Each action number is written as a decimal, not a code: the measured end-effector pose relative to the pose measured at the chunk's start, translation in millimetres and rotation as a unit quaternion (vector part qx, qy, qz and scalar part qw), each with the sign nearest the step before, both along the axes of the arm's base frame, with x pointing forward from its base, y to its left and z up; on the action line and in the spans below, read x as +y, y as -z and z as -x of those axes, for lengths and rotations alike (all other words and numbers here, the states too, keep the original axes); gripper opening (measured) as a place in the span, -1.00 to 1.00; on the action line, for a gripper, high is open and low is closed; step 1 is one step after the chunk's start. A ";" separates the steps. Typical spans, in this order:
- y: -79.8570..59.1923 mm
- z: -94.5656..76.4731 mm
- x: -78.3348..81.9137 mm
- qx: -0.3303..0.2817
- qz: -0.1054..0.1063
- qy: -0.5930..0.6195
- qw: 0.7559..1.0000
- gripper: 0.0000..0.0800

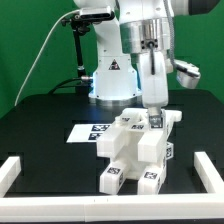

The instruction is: Assemble chair

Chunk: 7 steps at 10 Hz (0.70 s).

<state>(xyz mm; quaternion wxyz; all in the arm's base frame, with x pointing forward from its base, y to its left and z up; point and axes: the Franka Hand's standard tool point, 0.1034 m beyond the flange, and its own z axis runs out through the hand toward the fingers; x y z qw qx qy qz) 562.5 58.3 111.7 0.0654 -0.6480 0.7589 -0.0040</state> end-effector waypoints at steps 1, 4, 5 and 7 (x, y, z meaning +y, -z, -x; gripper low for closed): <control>0.1 -1.8 1.3 -0.002 -0.008 0.047 0.999 -0.29; 0.5 -5.7 4.5 -0.007 -0.024 0.143 0.989 -0.29; 0.5 -5.6 6.2 -0.005 -0.030 0.166 0.986 -0.29; 0.3 -6.0 9.4 -0.003 -0.042 0.210 0.977 -0.29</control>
Offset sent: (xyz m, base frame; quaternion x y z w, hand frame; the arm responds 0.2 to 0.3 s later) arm 0.0010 -0.0009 -0.0023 0.0170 0.0008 0.1885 0.9819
